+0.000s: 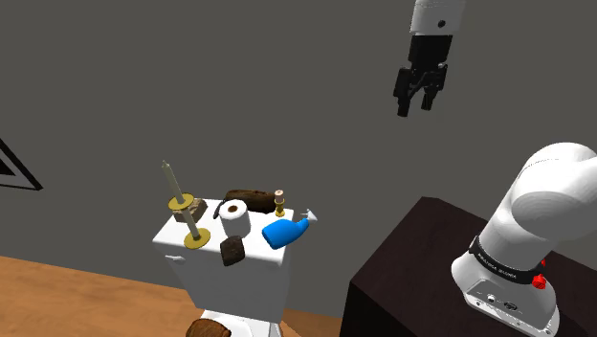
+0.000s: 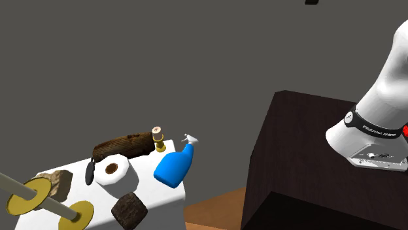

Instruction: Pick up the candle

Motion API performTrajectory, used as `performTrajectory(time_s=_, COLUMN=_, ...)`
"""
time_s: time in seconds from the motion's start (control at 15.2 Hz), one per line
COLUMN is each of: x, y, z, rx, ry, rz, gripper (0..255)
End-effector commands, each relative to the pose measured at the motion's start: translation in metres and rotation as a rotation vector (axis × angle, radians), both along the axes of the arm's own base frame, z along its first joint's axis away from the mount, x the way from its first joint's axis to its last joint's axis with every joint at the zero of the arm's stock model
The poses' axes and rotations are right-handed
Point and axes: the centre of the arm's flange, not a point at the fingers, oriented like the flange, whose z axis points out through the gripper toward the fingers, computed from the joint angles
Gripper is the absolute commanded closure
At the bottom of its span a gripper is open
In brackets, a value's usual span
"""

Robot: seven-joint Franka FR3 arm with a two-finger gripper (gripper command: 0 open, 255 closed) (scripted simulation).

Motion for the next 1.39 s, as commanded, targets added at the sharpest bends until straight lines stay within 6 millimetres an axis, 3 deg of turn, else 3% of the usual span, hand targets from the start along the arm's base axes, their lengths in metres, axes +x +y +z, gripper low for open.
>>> performTrajectory(time_s=0.0, x=0.0, y=0.0, z=0.0, rx=0.0, ry=0.0, rz=0.0, gripper=0)
performTrajectory(time_s=1.32, x=0.169, y=0.072, z=-0.189, rx=-0.044, ry=-0.025, rz=0.085, gripper=0)
